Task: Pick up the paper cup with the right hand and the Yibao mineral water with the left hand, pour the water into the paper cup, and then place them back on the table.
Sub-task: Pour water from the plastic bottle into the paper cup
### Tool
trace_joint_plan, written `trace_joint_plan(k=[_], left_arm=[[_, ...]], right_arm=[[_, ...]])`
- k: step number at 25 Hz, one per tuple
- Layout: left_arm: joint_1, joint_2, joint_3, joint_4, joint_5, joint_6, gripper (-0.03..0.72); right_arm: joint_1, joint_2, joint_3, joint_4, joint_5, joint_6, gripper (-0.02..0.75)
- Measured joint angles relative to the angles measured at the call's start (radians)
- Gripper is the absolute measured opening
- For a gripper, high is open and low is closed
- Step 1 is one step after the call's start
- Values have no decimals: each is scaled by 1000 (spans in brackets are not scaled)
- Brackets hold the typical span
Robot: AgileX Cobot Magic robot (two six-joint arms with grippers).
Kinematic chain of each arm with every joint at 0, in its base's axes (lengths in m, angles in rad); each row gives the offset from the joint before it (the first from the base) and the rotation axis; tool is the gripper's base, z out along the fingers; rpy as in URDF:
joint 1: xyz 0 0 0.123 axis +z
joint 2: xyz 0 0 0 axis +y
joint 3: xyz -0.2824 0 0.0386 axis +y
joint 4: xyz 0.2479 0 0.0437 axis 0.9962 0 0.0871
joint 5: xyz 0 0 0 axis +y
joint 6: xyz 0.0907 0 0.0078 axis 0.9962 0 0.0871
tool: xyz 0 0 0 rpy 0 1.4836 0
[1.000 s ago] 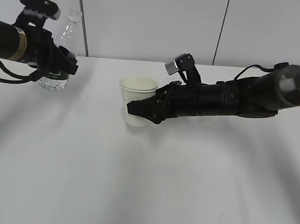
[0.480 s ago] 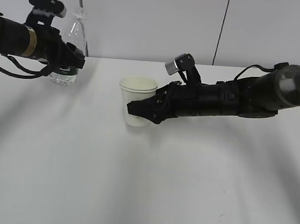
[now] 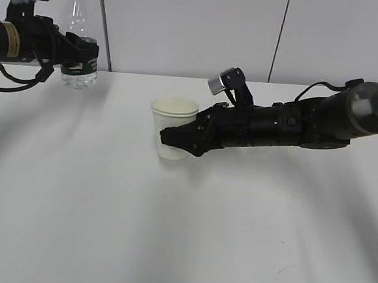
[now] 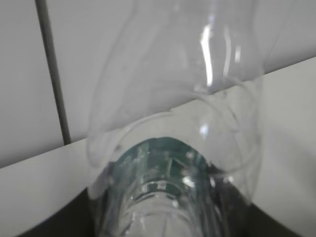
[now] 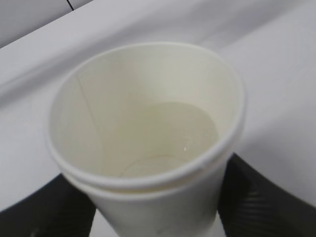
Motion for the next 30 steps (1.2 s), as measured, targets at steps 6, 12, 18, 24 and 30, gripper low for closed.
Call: trace_joint_plan(k=[6,12,18,24,30], left_arm=[[1,43,1,-88,-108,131,314],[1,95,2,-138,-186,229,314],[1,137,2,-188,-236,313,314],[1,190,2,-205,-274,377,314],[7,221,2,-211,-330,419,314]], right_arm=[[0,0,0,0,0,0,529],[0,0,0,0,0,0,529],[-2,0,0,0,0,0,529],[-2,0,0,0,0,0,529],[-2,0,0,10,0,0,529]])
